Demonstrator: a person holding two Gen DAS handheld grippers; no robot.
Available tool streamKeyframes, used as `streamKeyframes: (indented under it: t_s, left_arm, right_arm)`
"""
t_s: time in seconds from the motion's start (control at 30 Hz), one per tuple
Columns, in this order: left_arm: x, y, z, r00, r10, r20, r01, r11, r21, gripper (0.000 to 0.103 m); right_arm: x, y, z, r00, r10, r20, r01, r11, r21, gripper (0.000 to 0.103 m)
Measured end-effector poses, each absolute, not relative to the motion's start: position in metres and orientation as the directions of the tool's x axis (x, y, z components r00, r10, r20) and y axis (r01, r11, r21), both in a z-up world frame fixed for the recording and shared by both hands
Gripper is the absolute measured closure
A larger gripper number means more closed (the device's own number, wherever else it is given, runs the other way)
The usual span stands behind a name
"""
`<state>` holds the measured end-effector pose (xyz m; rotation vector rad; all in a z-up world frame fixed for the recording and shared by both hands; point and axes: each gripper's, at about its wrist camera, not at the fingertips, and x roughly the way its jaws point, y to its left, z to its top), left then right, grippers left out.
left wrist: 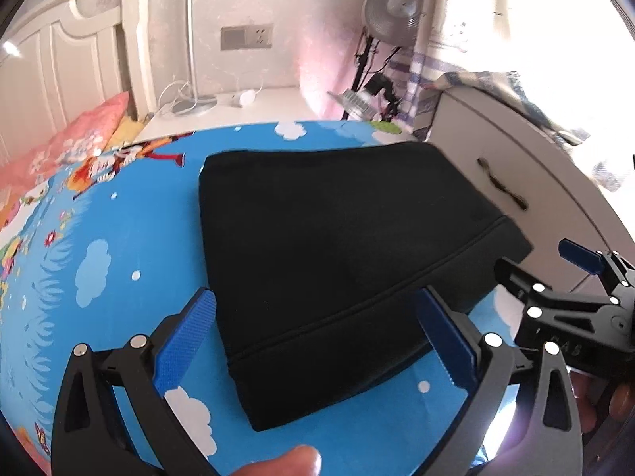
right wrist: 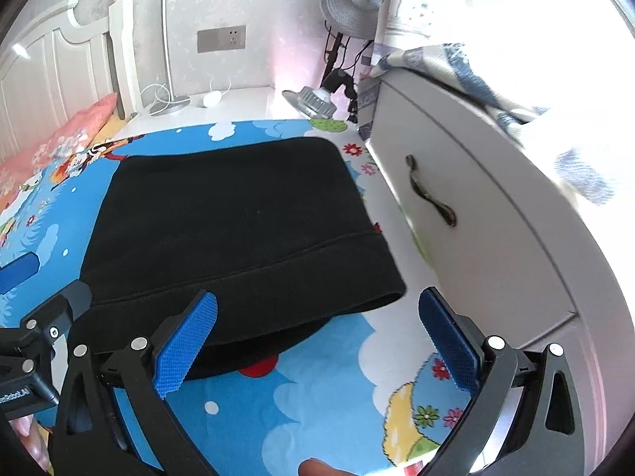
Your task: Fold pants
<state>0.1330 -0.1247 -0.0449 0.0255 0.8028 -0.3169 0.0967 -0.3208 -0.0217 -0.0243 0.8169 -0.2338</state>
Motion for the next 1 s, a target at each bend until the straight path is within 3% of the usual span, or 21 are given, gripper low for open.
streamKeyframes:
  t_s: [1.0]
  left_arm:
    - [0.124,-0.138,-0.030,0.655,-0.307,-0.690,0.326,0.939,-0.109,0.002]
  right_arm:
    - [0.096,-0.331,-0.013,0.672,-0.190,-0.716,0.209,0.976,-0.062,0.005]
